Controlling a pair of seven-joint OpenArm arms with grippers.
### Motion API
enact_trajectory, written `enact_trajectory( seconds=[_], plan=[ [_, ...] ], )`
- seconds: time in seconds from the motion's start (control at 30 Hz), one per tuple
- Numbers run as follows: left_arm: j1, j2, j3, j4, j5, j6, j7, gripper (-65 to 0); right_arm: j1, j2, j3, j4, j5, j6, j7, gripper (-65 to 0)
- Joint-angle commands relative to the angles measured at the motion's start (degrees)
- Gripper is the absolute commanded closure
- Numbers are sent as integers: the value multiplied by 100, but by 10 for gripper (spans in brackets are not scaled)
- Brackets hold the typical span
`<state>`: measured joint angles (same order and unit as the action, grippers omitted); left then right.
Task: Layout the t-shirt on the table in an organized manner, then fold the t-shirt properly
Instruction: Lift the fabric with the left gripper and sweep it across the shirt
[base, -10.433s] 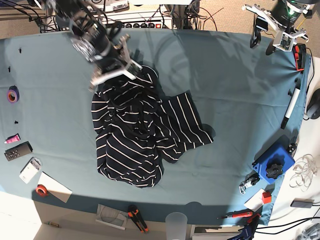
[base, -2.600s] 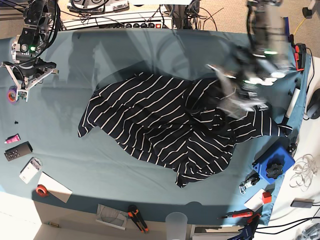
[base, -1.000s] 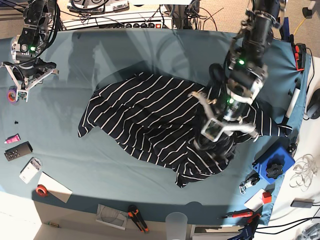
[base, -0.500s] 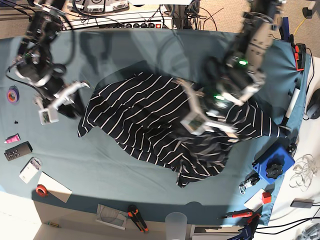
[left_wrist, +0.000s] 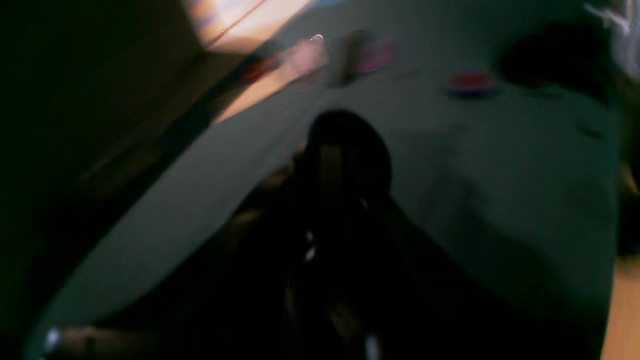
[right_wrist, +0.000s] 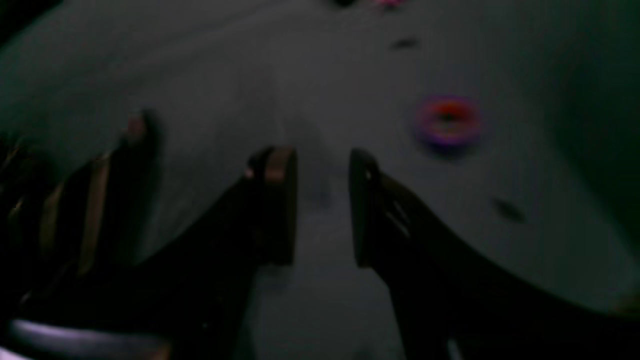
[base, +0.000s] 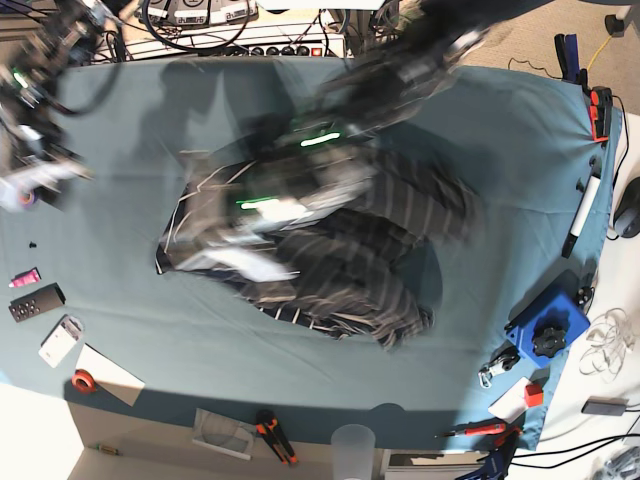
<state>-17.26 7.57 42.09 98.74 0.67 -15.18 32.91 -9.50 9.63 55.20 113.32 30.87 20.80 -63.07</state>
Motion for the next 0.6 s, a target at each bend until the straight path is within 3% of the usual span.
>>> enact_trajectory(
  seconds=[0.0,0.13,0.37,0.5,0.57],
  plan=[
    [-240,143,175,-70,140,63,-155,0,-37,90,243,98,146,15,131,-183],
    [-595,143,748,-527,431,389,-254,0,-308,168,890,94,457,79,136,-183],
    [-654,143,905,-595,431,372,-387,0,-448,291,885,94,855,551,26,-183],
    [-656,143,905,-595,431,380,-387,-275,-446,291,726,94,1436,1029,-212,-183],
    [-656,143,905,-588,431,380,-382,-317,-446,291,581,94,1652,1211,-352,-183]
  ],
)
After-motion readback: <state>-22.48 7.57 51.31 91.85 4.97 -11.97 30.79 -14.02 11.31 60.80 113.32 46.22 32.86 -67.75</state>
